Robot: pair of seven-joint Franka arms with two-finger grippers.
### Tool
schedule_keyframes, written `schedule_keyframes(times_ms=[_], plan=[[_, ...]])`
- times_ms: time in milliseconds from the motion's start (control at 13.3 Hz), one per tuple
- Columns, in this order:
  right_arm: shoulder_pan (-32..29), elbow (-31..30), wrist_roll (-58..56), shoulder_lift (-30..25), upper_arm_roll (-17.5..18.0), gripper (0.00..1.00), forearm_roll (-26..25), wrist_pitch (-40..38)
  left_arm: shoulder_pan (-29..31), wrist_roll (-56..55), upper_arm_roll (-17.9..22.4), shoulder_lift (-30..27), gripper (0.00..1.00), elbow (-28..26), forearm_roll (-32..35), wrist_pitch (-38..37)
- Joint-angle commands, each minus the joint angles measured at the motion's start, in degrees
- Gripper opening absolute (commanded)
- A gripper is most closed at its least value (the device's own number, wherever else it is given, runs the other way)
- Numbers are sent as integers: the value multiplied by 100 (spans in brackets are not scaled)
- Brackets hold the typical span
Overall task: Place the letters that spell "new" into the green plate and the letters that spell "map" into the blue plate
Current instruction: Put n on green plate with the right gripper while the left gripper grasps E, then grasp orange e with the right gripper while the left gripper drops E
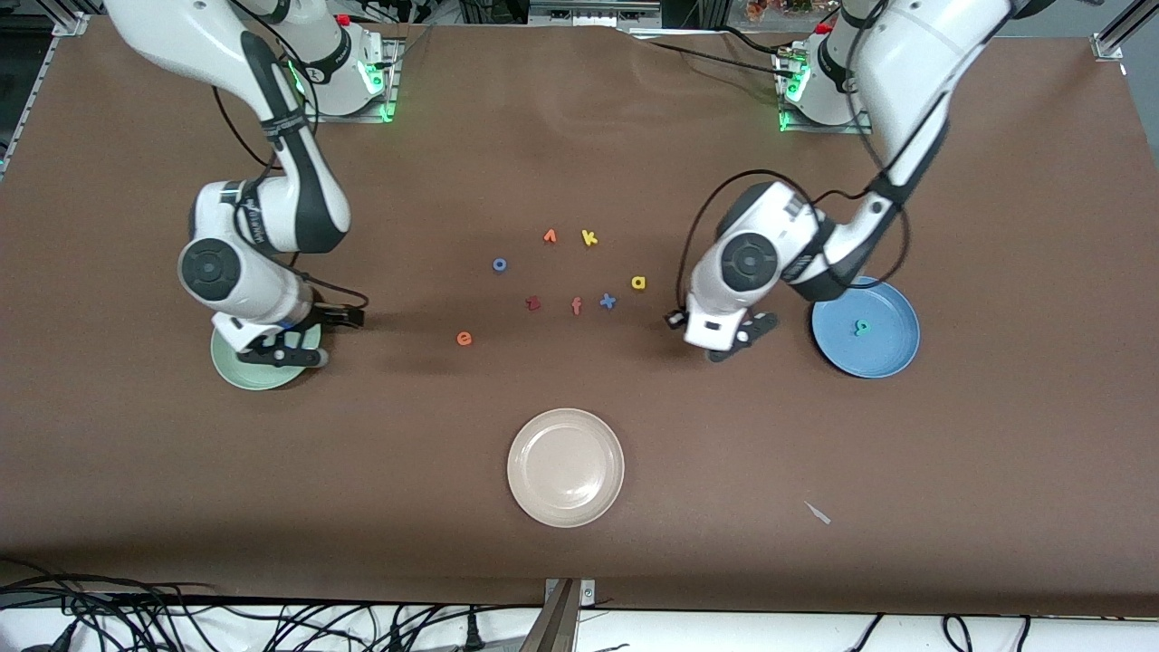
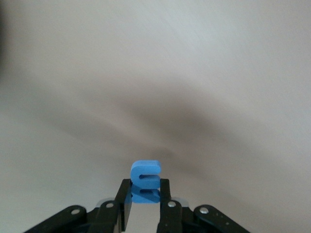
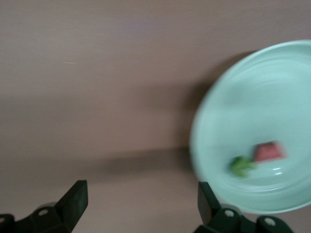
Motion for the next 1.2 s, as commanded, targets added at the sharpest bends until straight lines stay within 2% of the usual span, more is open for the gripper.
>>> schedule_keyframes(times_ms=[0, 150, 451, 751, 826, 902, 1052, 1127], plan=[[13, 279, 694, 179, 388, 100, 184, 46, 848, 1390, -37, -346, 17, -89, -42, -765], [92, 577, 783, 477, 530, 100, 245, 82, 1428, 2375, -37, -347, 17, -124, -34, -1013], [434, 877, 1538, 882, 618, 100, 369, 538, 2309, 4029, -19, -102, 19, -318, 37, -987], [777, 1264, 1768, 1331, 609, 100, 369, 635, 2381, 4164, 25, 268, 22, -370, 54, -838], [787, 1256, 1846, 1357, 618, 99, 377, 714, 2407, 4164, 16, 312, 26, -414, 185, -838], [830, 1264, 1934, 1427, 618, 99, 369, 767, 2442, 4155, 16, 338, 41, -423, 317, -838], [909, 1264, 1935, 1542, 618, 94, 369, 925, 2451, 4155, -1, 295, 86, -397, 318, -847], [901, 1264, 1944, 1542, 609, 88, 369, 934, 2433, 4138, -19, 234, 100, -353, 283, -916]])
